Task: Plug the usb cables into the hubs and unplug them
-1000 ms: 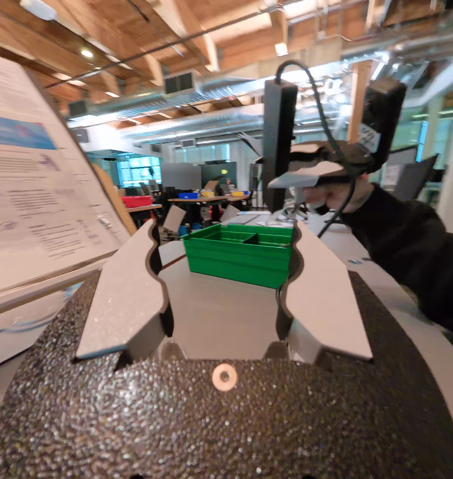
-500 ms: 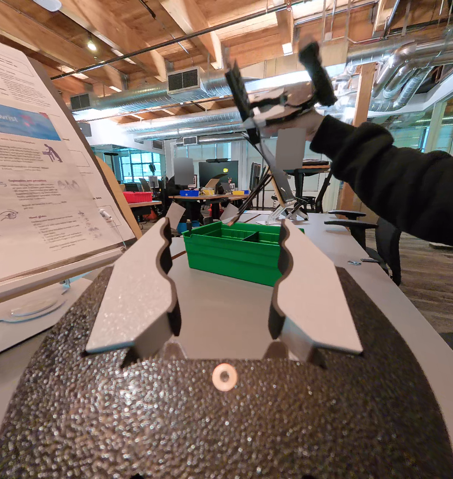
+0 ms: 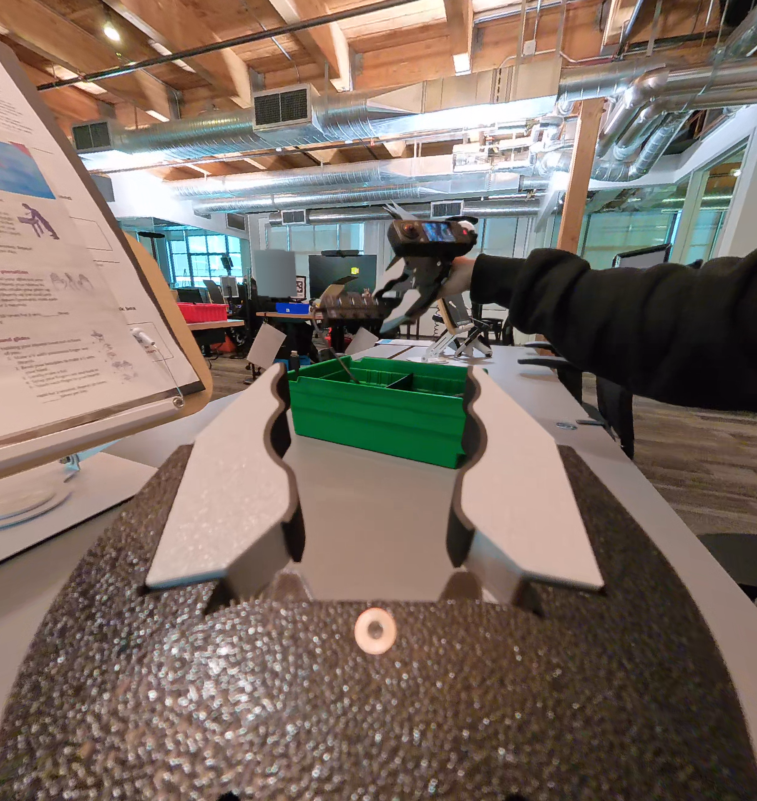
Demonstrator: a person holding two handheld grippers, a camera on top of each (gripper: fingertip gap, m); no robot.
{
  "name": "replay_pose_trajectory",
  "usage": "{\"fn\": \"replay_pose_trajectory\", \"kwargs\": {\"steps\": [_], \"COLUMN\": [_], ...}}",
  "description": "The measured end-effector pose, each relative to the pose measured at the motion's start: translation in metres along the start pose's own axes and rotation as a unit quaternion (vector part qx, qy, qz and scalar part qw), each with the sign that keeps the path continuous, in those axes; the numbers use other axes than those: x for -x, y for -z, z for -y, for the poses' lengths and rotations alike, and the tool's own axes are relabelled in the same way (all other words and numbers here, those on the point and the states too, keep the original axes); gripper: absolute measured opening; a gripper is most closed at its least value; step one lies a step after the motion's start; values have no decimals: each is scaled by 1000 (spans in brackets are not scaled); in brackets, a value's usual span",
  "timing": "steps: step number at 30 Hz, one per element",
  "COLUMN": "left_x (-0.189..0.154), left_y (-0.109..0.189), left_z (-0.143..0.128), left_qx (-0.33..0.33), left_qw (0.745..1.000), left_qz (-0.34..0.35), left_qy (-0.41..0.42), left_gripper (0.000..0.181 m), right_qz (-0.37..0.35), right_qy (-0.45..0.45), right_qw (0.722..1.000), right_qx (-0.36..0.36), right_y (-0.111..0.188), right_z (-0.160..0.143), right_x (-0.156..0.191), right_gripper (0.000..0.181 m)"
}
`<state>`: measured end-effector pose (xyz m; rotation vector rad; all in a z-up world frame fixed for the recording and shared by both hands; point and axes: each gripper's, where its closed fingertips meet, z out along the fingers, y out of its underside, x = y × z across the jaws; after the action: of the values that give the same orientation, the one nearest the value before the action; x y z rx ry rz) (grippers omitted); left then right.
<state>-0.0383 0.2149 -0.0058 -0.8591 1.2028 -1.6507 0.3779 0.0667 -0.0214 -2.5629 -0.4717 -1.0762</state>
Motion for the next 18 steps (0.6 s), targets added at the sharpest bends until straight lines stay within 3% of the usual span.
{"fn": "replay_pose_trajectory", "kwargs": {"steps": [4,6,10,12,14,18], "left_x": [-2,-3,-3,-4,-4,-4], "left_y": [-2,-3,-4,-5,-5,-6], "left_z": [-3,-6,-8,-10,-11,-11], "left_qx": [1,8,13,15,17,16], "left_qw": [1000,1000,1000,1000,1000,1000], "left_qz": [-9,-10,-12,-13,-14,-16], "left_qy": [13,8,7,9,10,15], "left_gripper": [77,77,77,76,76,76], "right_qz": [24,77,122,106,70,19], "right_qy": [42,40,18,17,11,-47], "right_qw": [998,994,990,992,995,998], "right_qx": [32,69,67,72,70,32], "right_y": [-12,-21,-46,-54,-56,-33], "right_z": [4,0,7,3,-2,-9], "right_x": [14,32,57,56,45,18], "right_gripper": [54,53,53,53,67,63]}}
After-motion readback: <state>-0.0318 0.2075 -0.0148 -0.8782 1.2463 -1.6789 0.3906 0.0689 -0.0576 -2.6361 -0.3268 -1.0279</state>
